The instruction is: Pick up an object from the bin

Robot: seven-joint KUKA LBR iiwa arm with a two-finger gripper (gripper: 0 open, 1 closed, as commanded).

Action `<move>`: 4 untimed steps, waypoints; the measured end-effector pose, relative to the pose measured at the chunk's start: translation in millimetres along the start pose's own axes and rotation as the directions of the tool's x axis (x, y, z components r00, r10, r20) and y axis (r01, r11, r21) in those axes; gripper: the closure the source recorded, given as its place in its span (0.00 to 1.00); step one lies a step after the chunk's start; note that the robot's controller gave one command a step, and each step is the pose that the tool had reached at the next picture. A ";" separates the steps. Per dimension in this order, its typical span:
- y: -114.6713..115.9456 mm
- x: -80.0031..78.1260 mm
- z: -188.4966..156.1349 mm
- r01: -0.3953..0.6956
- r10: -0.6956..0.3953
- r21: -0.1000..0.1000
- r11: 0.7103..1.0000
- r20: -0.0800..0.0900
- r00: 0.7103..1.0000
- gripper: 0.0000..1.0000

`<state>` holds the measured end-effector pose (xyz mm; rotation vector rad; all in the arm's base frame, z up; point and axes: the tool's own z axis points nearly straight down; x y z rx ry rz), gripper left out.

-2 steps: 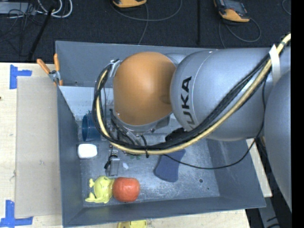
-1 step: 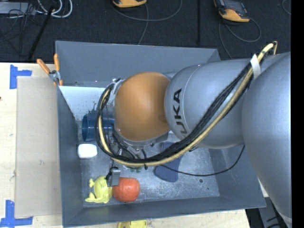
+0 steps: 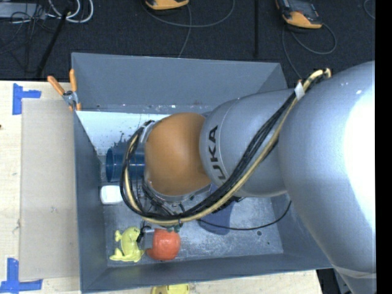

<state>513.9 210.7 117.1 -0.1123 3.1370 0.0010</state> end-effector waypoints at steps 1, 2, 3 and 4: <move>-35.6 33.8 42.9 -0.010 0.010 0.001 1.000 -0.005 1.000 0.00; -57.4 30.1 46.0 -0.040 0.040 0.001 0.999 -0.004 0.999 1.00; -57.4 30.1 46.0 -0.041 0.041 0.001 0.999 -0.004 0.999 1.00; -70.8 18.2 -170.8 -0.031 0.031 0.002 1.000 -0.005 1.000 1.00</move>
Offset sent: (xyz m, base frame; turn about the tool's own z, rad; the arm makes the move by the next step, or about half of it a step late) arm -0.0259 -0.0588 -0.0455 0.0353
